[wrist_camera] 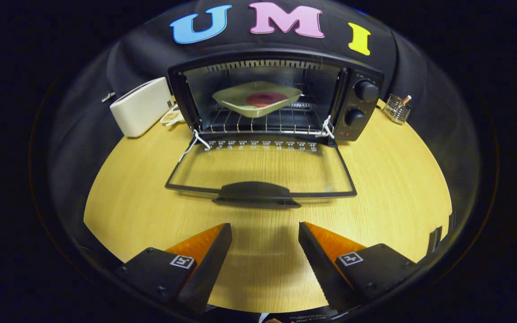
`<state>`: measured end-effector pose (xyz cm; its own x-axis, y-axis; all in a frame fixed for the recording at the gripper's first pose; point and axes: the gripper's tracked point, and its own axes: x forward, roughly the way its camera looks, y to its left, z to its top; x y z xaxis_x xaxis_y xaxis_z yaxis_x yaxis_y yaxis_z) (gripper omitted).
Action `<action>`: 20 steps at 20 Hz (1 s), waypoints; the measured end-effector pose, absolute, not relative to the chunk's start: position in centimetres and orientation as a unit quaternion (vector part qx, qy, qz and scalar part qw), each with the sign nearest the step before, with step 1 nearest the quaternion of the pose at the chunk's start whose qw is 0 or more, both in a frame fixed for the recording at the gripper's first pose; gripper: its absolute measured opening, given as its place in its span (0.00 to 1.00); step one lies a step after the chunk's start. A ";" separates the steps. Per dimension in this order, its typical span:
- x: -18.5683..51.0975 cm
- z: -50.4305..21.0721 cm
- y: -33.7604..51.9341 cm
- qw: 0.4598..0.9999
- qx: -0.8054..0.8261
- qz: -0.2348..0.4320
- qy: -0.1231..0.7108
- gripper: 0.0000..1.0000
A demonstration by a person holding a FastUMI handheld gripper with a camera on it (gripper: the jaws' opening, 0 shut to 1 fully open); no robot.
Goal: Open the toaster oven, put the food inside, and close the toaster oven door.
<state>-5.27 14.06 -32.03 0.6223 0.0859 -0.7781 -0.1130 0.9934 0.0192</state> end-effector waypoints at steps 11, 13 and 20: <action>-2.3 -33.1 14.4 0.898 -0.015 0.036 0.437 0.99; -2.3 -33.0 14.4 0.898 -0.010 0.040 0.439 0.99; -2.7 -30.7 14.5 0.904 0.007 0.047 0.426 0.98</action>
<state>-2.71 14.48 -30.73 0.6334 0.0911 -0.7684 -0.0785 0.9955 0.0534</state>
